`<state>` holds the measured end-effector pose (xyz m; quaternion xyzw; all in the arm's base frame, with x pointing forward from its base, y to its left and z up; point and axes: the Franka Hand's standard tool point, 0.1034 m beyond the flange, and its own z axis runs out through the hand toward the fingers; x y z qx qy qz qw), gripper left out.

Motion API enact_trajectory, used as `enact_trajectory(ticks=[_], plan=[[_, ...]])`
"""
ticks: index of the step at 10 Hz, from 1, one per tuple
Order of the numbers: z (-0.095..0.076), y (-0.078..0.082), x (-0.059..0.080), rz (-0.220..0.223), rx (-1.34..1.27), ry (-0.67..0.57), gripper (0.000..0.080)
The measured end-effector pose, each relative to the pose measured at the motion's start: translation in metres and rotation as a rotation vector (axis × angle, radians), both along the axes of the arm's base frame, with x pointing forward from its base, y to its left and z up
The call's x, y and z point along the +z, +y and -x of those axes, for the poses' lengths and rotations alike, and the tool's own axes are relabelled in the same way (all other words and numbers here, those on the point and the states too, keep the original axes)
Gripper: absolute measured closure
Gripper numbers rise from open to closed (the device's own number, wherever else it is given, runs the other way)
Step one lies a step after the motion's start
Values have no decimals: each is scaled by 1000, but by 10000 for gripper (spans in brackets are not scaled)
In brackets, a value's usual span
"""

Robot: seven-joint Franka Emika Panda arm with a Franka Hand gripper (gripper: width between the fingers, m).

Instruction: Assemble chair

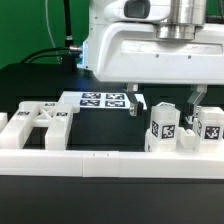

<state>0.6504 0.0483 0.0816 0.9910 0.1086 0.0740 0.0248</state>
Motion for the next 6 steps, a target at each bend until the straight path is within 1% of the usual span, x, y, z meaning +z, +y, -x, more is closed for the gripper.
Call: enact_trajectory(ticks=[1,2,3,5,6], plan=[[0,0,-1,7,17,-3,180],[0,-1,-1,4,3,-3,357],[0,-1,-1,3,-12,-3,511],[0,-1,-1,-5,-54,-4,511],[0,0,-1,-24,-176,-8,511]])
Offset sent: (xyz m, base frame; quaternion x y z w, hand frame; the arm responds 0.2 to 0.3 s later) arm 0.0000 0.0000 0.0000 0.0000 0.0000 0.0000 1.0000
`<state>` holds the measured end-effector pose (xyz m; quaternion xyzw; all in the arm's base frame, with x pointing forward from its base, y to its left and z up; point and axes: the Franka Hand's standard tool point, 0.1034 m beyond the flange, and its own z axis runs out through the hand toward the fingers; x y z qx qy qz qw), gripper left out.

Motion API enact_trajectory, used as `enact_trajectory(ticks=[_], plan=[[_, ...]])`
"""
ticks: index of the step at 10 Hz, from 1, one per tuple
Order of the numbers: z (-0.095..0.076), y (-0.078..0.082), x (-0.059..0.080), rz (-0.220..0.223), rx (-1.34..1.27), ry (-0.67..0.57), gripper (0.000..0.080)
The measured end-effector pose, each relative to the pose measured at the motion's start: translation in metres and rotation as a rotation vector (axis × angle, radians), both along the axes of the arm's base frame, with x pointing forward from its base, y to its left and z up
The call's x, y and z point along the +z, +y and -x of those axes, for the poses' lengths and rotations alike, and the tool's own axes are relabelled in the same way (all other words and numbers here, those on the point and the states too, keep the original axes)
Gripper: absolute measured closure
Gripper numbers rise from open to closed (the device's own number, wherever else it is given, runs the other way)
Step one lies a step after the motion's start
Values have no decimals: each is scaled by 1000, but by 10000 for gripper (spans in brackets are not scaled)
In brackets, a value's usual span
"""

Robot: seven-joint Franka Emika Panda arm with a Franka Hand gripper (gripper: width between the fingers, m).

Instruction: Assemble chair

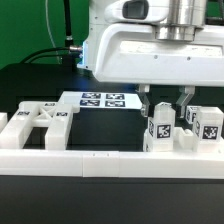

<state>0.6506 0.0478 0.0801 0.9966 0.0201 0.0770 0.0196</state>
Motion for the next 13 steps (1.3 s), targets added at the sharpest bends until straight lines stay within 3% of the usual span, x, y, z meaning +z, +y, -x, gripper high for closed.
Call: enact_trajectory(ticks=[4,9,13], plan=[[1,4,0,-84,-561,-19,511],[2,1,0,-141,-934,-21,511],[5,2,-1,-240,-1470,-22,511]])
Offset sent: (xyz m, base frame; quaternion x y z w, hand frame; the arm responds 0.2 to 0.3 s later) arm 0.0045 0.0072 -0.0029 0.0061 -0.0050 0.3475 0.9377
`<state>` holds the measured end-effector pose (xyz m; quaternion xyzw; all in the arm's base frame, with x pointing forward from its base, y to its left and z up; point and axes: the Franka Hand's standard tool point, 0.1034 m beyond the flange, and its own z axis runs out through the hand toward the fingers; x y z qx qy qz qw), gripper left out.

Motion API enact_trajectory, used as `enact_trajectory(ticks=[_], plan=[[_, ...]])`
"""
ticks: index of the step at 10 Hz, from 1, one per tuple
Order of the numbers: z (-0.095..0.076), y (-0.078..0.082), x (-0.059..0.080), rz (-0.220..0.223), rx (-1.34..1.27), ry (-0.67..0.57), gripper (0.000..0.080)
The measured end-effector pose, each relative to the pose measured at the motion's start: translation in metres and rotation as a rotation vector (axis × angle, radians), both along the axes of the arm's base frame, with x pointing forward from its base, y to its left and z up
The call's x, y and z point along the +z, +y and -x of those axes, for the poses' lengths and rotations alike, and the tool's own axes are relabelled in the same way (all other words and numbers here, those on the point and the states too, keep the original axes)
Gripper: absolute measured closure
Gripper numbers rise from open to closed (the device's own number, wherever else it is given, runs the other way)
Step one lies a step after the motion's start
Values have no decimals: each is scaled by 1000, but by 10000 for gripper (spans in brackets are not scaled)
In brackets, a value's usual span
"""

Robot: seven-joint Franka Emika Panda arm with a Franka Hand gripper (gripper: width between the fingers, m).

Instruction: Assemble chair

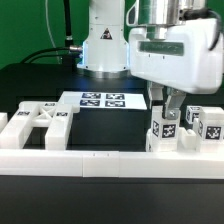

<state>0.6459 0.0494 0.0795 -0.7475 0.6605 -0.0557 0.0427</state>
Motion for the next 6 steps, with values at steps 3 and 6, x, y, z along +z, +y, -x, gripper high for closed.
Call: enact_trajectory(ticks=[3,6], plan=[[0,1,-1,-50,-212,3,457],[0,1,-2,-33,-93,4,179]])
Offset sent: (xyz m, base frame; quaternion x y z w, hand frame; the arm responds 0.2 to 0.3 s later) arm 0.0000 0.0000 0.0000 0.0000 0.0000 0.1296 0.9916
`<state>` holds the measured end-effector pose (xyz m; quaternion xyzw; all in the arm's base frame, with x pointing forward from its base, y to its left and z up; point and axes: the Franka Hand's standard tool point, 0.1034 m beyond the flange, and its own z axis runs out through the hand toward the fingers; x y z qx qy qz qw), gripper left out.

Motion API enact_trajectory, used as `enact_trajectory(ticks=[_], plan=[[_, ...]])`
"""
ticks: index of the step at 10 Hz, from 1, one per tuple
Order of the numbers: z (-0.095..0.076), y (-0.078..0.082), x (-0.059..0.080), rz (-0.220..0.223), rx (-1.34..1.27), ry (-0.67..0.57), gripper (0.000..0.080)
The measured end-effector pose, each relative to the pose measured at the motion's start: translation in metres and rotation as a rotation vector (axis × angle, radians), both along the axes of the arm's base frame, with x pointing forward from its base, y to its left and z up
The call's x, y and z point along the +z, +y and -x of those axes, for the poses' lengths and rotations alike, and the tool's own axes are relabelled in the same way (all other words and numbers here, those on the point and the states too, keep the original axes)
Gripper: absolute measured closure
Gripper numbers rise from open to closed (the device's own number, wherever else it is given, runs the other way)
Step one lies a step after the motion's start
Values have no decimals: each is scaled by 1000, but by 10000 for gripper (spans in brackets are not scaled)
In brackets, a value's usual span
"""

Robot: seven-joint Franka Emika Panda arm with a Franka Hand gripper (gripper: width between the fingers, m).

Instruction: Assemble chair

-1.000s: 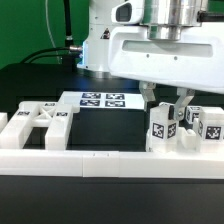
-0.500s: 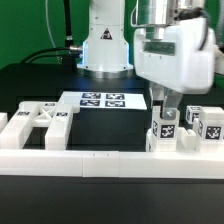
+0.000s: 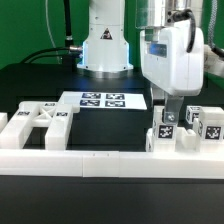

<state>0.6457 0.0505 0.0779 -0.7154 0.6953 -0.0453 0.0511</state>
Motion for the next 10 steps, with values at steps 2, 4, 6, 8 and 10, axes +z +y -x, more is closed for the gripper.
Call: enact_trajectory(ticks=[2,4,6,8,10], plan=[[1,2,0,29,219,4,152],[0,2,0,62,447,-4,152],[0,2,0,86,612,-5,150],[2,7,0,120,828,-1,150],[4,13,4,176,1137,-2,150]])
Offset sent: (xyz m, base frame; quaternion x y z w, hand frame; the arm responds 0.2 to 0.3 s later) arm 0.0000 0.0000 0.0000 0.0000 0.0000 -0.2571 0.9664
